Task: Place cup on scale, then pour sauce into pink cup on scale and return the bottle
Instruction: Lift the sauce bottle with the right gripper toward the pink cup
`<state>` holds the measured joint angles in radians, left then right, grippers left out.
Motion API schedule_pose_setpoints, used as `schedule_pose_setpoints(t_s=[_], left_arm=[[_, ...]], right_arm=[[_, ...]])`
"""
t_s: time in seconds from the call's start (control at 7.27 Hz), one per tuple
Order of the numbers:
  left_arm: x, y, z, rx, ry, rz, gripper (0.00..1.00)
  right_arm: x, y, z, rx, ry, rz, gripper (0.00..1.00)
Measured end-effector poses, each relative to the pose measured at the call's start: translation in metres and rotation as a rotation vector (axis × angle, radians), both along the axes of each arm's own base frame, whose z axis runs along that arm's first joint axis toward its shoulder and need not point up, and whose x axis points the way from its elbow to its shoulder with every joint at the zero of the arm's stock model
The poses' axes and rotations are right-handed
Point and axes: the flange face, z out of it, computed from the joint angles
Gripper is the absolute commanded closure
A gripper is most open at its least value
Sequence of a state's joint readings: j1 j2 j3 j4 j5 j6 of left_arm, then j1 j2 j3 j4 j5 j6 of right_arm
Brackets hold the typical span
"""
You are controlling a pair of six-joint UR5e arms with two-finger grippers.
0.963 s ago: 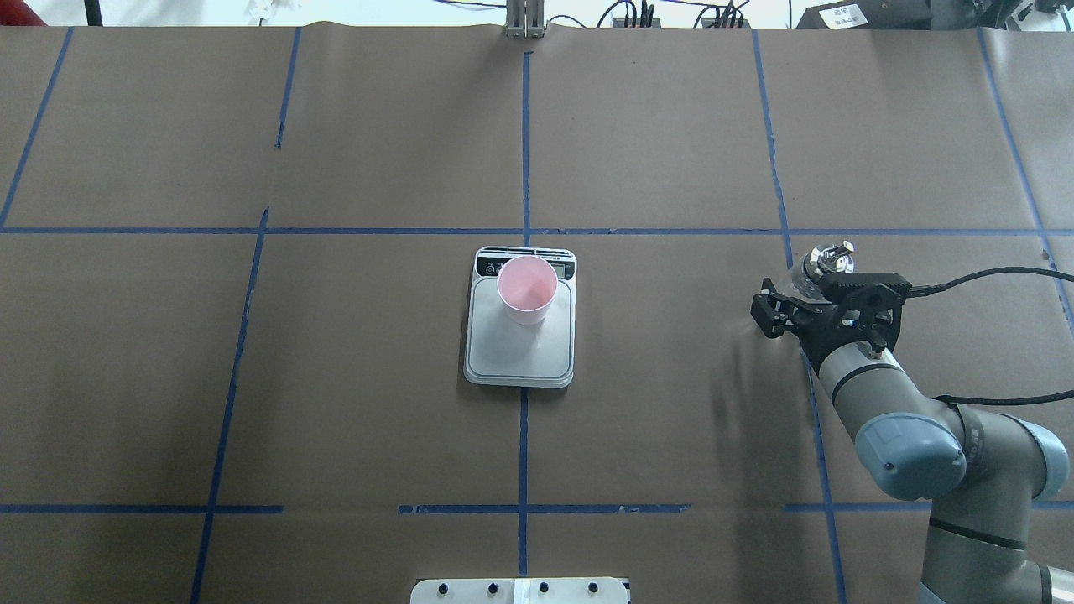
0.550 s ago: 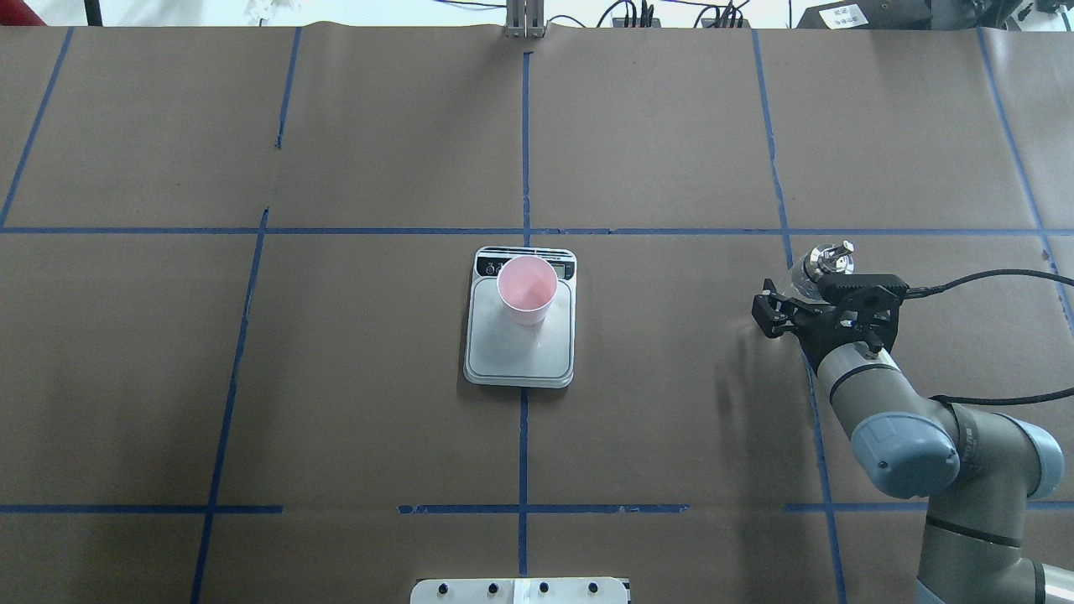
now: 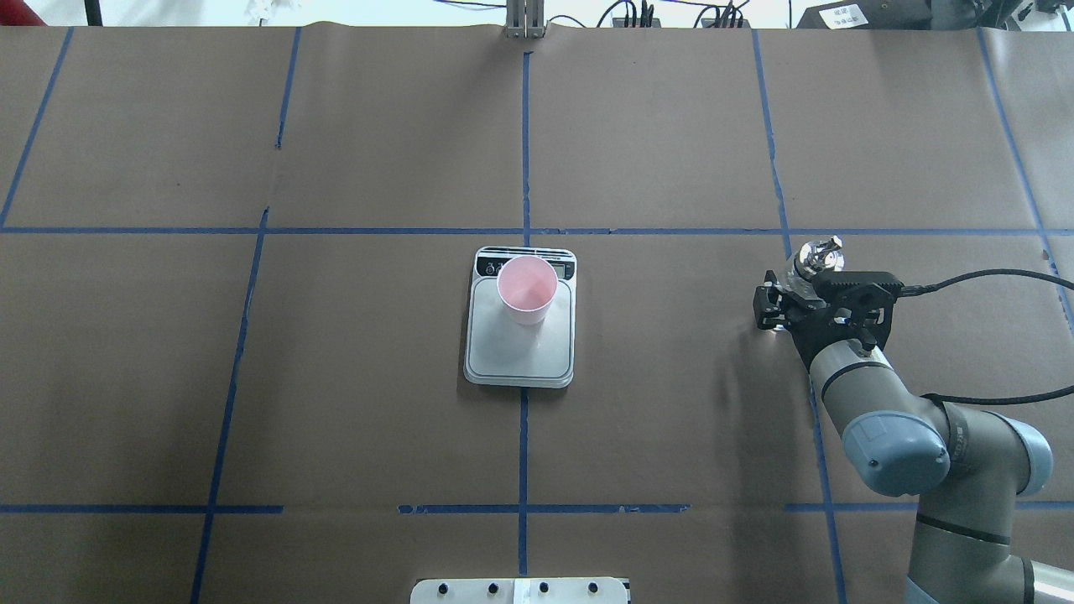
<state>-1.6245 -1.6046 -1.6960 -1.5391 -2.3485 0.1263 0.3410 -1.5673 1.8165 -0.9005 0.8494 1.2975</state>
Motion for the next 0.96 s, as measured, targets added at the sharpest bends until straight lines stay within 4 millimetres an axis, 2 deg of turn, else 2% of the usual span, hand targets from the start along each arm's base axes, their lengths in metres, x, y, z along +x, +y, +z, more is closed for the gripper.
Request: schedule_pose_setpoints(t_s=[0.41, 0.69, 0.96], left_arm=[[0.000, 0.000, 0.000, -0.001, 0.000, 0.000, 0.00], [0.000, 0.001, 0.000, -0.001, 0.000, -0.001, 0.00], [0.000, 0.001, 0.001, -0.001, 0.000, 0.000, 0.00]], right_arm=[[0.004, -0.002, -0.008, 0.020, -0.002, 0.018, 1.00], [0.009, -0.001, -0.023, 0.052, 0.018, 0.000, 1.00], [0.007, -0.005, -0.049, 0.119, 0.087, -0.051, 1.00]])
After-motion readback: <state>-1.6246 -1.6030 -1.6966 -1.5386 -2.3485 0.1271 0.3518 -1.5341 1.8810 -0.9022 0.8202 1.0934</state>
